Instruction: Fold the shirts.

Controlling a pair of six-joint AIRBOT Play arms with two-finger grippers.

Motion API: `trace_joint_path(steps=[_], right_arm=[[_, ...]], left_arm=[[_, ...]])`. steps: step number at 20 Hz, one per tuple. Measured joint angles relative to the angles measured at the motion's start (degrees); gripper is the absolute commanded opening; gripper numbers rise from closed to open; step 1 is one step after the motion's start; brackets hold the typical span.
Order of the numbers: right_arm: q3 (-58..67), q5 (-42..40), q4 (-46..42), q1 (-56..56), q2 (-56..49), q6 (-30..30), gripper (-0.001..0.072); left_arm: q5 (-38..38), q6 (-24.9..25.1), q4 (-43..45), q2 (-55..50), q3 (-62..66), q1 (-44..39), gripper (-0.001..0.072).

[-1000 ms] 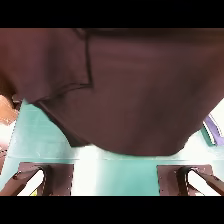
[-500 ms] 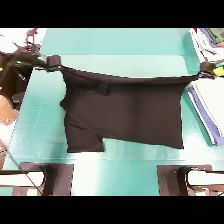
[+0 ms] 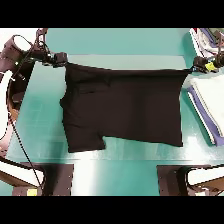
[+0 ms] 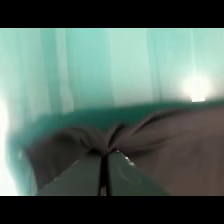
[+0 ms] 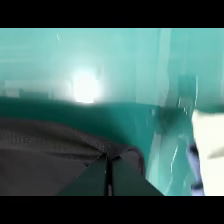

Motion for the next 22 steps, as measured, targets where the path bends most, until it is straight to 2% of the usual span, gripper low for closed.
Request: trace_joint_path(steps=[4,8,9,10,11,12,13,18,22], right_arm=[[-11.9,-1.3,-0.9,0.0,5.3,-0.3,0.0015],[-23.6,-4.7,-0.9,0.3,9.4,-0.4,0.0016],[-25.8,-5.3,-0.9,0.6,10.1,-0.4,0.0017],[-27.4,-5.9,-0.9,1.0,10.5,-0.4,0.0023],[-28.8,-6.3,-0.9,1.3,10.8,-0.4,0.0126],[-29.8,-6.3,-0.7,1.5,11.0,-0.4,0.0320],[-30.5,-6.4,-0.2,1.6,11.2,-0.4,0.0348],[-32.0,-4.4,2.5,-0.7,15.3,-0.4,0.0347],[-32.3,-0.9,3.3,-3.8,22.5,-0.4,0.0347]], left_arm=[[-6.0,0.2,1.9,-0.2,-5.1,0.3,0.0028],[-7.0,0.3,2.6,-0.3,-12.2,0.3,0.0030],[-7.1,0.3,2.6,-0.3,-13.5,0.3,0.0059],[-7.0,0.3,2.6,-0.3,-14.3,0.3,0.0338],[-7.1,0.2,2.7,-0.3,-14.9,0.3,0.0544],[-7.0,-0.3,2.7,-0.3,-15.3,0.3,0.0540],[-7.1,-0.8,2.7,-0.3,-15.7,0.4,0.0540],[-11.2,-2.2,6.3,2.8,-16.6,0.4,0.0540],[-13.9,-2.5,12.4,11.7,-21.5,1.0,0.0541]])
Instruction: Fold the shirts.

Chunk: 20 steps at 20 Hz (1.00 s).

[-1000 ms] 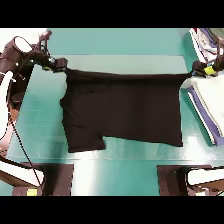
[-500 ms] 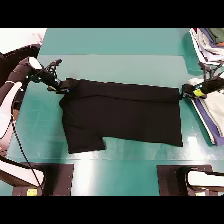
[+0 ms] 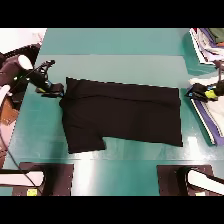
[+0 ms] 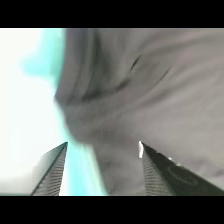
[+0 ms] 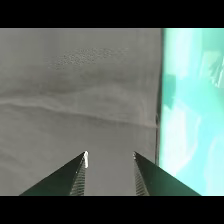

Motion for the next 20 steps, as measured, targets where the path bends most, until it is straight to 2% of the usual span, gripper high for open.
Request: trace_joint_path(steps=[5,9,17,18,19,20], right_arm=[[-0.1,1.8,0.3,-0.6,7.0,0.0,0.0347],[-0.1,2.1,0.3,1.7,8.8,0.0,0.0347],[-0.1,1.6,1.2,5.4,9.4,0.0,0.0346],[-0.1,1.5,1.6,5.5,9.5,0.0,0.0346],[-0.1,1.6,1.9,5.6,9.5,0.0,0.0346],[-0.1,1.7,2.4,5.6,9.5,0.0,0.0346]], left_arm=[[-0.3,-0.2,1.4,13.3,-17.5,0.7,0.0541],[3.2,-0.6,-3.1,20.9,-31.8,0.9,0.0540],[11.2,0.1,-16.0,24.8,-45.3,1.0,0.0538],[11.8,0.8,-17.3,24.9,-46.0,1.0,0.0387],[12.8,1.4,-18.1,24.9,-46.6,1.0,0.0133],[13.8,2.1,-18.0,24.8,-47.1,1.0,0.0028]])
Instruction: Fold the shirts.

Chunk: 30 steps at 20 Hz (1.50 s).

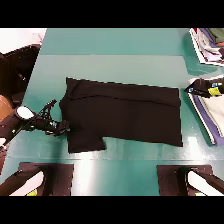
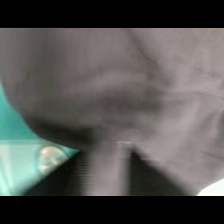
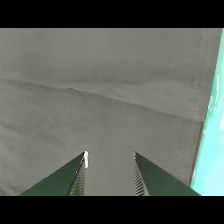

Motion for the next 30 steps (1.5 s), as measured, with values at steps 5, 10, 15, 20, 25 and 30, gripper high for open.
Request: trace_joint_path(steps=[5,10,15,20,25,30], right_arm=[[-2.8,3.0,0.2,-2.9,1.0,-0.1,0.0346],[-18.2,5.4,-5.2,-12.7,6.3,-0.7,0.0492],[-33.9,5.9,-6.4,-21.5,7.8,-2.2,0.0439],[-38.8,3.9,-5.5,-19.5,4.8,-2.7,0.0275],[-36.4,0.5,-5.5,-14.4,3.0,-2.8,0.0017],[-33.7,4.6,-6.4,-11.5,7.7,-3.4,0.0016]], left_arm=[[-1.7,1.3,-1.1,0.3,0.5,0.0,0.0027],[-5.1,1.6,-1.4,6.3,3.9,0.0,0.0028],[-6.5,1.3,-1.4,10.1,5.2,-0.1,0.0028],[-7.0,1.2,-1.4,10.8,5.5,0.0,0.0028],[-9.0,0.3,1.8,11.1,5.8,0.0,0.0026],[-17.2,-1.7,6.5,14.2,6.3,0.0,0.0026]])
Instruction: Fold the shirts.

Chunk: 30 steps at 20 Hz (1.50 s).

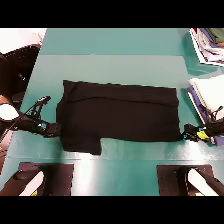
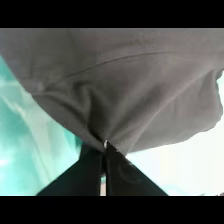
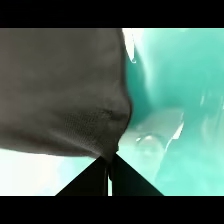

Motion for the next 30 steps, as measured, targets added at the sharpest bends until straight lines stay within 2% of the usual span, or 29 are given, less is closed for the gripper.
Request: trace_joint_path(steps=[4,7,11,16,20,21,22,23,24,25,26,27,28,29,30], right_arm=[[3.5,6.7,-5.6,0.7,7.6,-0.2,0.0015],[8.2,7.8,-6.4,1.3,9.3,-0.1,0.0015],[16.3,3.7,-5.5,6.0,1.7,-0.1,0.0016],[27.8,-3.5,-2.1,11.1,-13.9,0.8,0.0016],[36.2,-6.7,2.7,12.2,-24.7,1.2,0.0019],[37.9,-7.1,3.7,12.3,-26.9,1.2,0.0054],[39.5,-7.5,4.9,12.4,-29.0,1.3,0.0208],[40.9,-7.7,6.1,12.4,-30.6,1.3,0.0333],[42.1,-8.0,7.7,12.2,-32.2,1.3,0.0341],[43.1,-8.1,9.2,11.8,-33.4,1.2,0.0349],[44.0,-8.1,11.1,11.2,-34.4,0.7,0.0356],[44.6,-8.1,12.7,10.5,-35.0,0.2,0.0397],[45.0,-7.5,14.2,9.6,-35.6,-0.5,0.0397],[45.2,-6.4,15.3,8.6,-35.8,-1.0,0.0434],[45.0,-5.1,16.2,7.5,-36.1,-1.6,0.0513]], left_arm=[[-6.7,-3.5,-0.2,5.9,1.2,0.0,0.0026],[-6.7,-4.5,-1.4,6.4,4.3,0.0,0.0026],[2.0,-2.6,-1.7,0.2,9.8,0.0,0.0027],[16.2,1.1,-1.9,-14.6,19.0,0.0,0.0029],[23.8,3.3,-2.4,-25.3,24.9,0.0,0.0029],[24.9,3.7,-2.5,-27.2,25.7,0.0,0.0030],[26.1,4.1,-2.7,-28.7,26.3,0.0,0.0032],[27.3,4.4,-2.9,-30.0,26.8,0.0,0.0104],[28.2,4.7,-2.9,-30.9,27.1,0.0,0.0385],[29.1,4.7,-3.1,-31.5,27.3,0.0,0.0559],[29.5,4.7,-3.3,-31.9,27.6,0.0,0.0545],[29.4,4.6,-3.4,-32.2,28.0,0.0,0.0541],[29.0,4.5,-3.5,-32.4,28.7,0.0,0.0541],[27.9,4.4,-3.6,-32.6,29.4,0.0,0.0540],[26.4,4.2,-3.6,-32.7,30.4,0.0,0.0539]])
